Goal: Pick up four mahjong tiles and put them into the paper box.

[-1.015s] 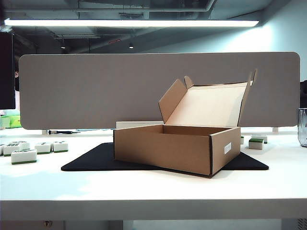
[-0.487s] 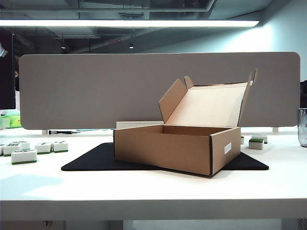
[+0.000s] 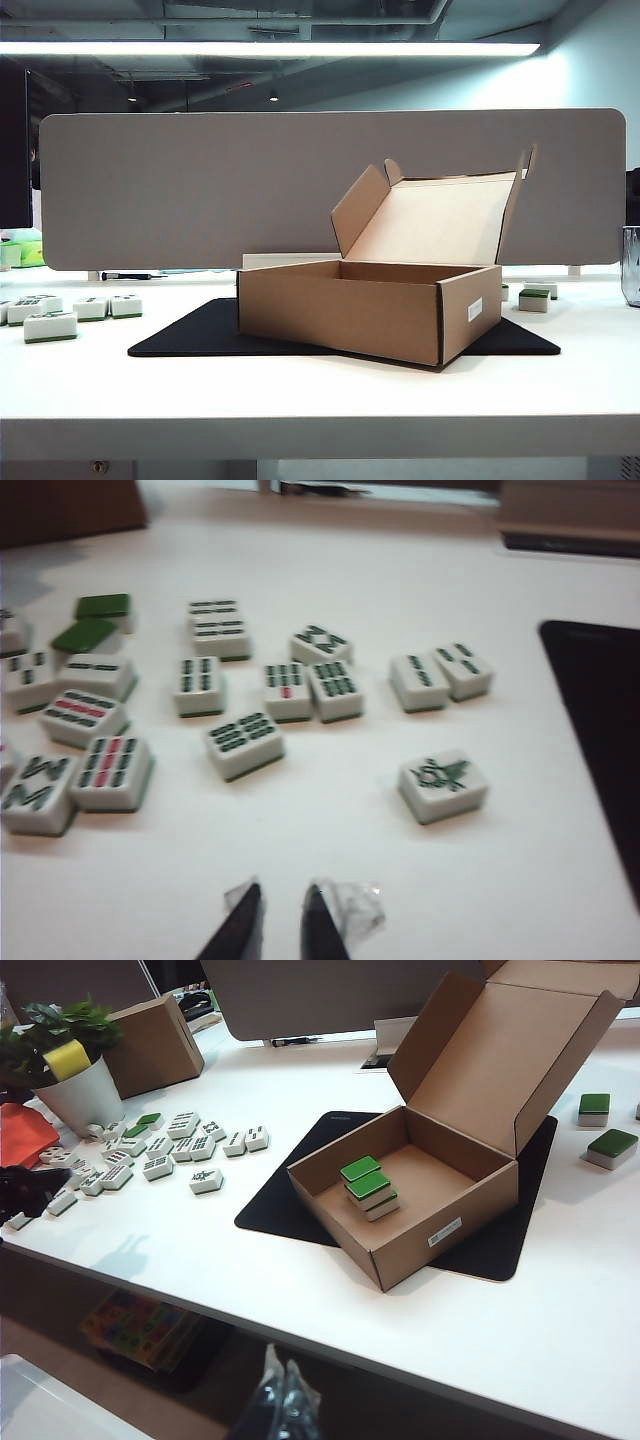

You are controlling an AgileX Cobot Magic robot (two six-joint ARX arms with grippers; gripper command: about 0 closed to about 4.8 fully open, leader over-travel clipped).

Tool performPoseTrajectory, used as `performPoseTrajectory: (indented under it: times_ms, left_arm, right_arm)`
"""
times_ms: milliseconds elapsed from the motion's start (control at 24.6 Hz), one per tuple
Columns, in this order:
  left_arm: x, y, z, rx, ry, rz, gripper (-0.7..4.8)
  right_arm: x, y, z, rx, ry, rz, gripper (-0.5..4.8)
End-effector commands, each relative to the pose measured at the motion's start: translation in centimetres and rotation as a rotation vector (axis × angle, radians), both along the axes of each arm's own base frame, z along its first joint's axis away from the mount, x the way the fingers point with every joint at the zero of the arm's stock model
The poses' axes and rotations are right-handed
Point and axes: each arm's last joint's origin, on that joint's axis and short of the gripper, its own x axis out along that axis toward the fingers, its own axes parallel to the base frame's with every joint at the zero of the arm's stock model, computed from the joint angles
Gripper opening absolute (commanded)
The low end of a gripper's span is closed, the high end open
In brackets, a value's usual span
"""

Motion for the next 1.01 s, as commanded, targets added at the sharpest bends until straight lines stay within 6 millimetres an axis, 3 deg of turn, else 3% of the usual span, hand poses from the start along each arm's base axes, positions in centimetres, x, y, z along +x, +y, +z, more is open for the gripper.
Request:
performPoseTrajectory:
  times_ms: [41,447,1015]
  left_arm:
    - [-0.3,0.4,-0.8,-0.004,-0.036,0.037,0.49]
    - [-1.3,0.6,-3.8,-0.009,-0.091,0.036,0.49]
    - [-1.7,-0.4,-4.0,0.040,-0.079,-0.116,0.49]
  right_arm:
    - [-0.3,0.0,0.0,-0.001,-0.026,-0.001,-0.01]
    - [-0.3,0.0,0.0,-0.001,-0.026,-0.001,-0.01]
    - [-0.3,0.0,0.0,-0.001,-0.026,0.000,-0.01]
